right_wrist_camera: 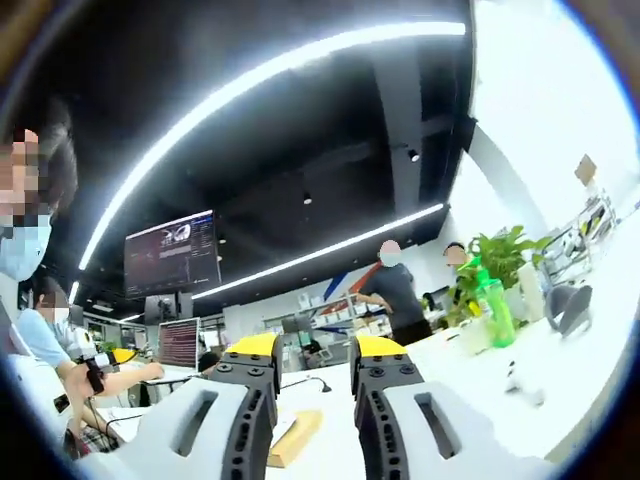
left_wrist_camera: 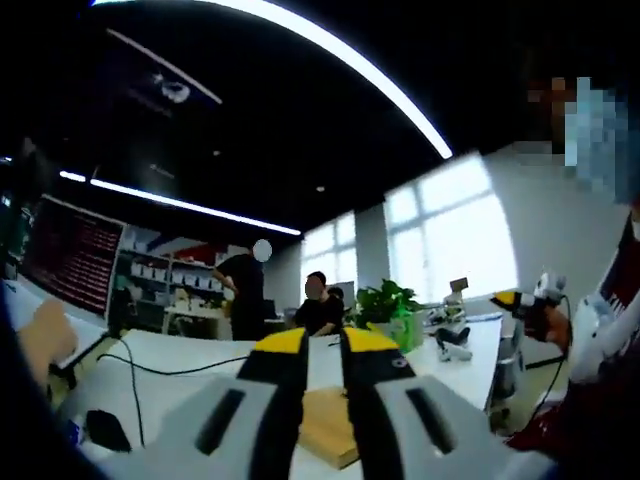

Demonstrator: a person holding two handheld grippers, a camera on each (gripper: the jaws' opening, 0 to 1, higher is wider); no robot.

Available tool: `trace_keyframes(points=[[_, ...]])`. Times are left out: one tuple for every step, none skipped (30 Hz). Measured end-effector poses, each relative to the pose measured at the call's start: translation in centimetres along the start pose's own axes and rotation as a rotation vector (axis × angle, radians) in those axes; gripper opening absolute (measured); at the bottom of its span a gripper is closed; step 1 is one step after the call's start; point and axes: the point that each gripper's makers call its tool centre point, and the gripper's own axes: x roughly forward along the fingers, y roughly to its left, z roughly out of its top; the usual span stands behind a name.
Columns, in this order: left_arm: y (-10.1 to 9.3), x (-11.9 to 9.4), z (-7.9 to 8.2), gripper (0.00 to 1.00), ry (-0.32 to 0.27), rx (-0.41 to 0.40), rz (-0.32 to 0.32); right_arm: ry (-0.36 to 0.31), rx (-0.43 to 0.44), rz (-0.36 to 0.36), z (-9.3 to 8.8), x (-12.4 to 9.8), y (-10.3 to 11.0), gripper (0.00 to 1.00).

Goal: Pick up the toothpaste unscrew the cap squeeze it onto the small board screw the cap back on and return it to the table

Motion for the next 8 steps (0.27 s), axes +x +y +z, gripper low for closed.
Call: trace_keyframes(points=[[0.4,-0.1,0.1,0.13,0.0,-0.008,0.014,0.017,0.014,-0.002,-0.5,0.4,-0.2,0.25],[1.3,-0.1,0.6,0.13,-0.032,-0.007,0.061,0.017,0.024,0.002,-0.6,0.7,-0.3,0.22],[1.7,-0.2,1.0,0.13,-0.06,-0.013,0.079,0.014,0.037,0.01,-0.5,1.1,-0.2,0.2],[1.7,-0.1,1.3,0.13,-0.084,-0.035,0.078,0.002,0.041,0.016,-0.4,1.4,-0.2,0.2],[1.5,-0.1,1.2,0.13,-0.089,-0.06,0.062,-0.002,0.04,0.017,-0.3,1.8,-0.2,0.2],[1.5,0.1,0.8,0.13,-0.079,-0.072,0.05,0.0,0.038,0.016,-0.3,2.1,-0.3,0.2],[1.6,0.3,0.5,0.13,-0.068,-0.072,0.048,0.013,0.037,0.012,-0.7,2.5,-0.4,0.2],[1.7,0.7,-0.1,0.13,-0.051,-0.068,0.051,0.029,0.048,0.015,-1.2,3.0,-0.5,0.2]])
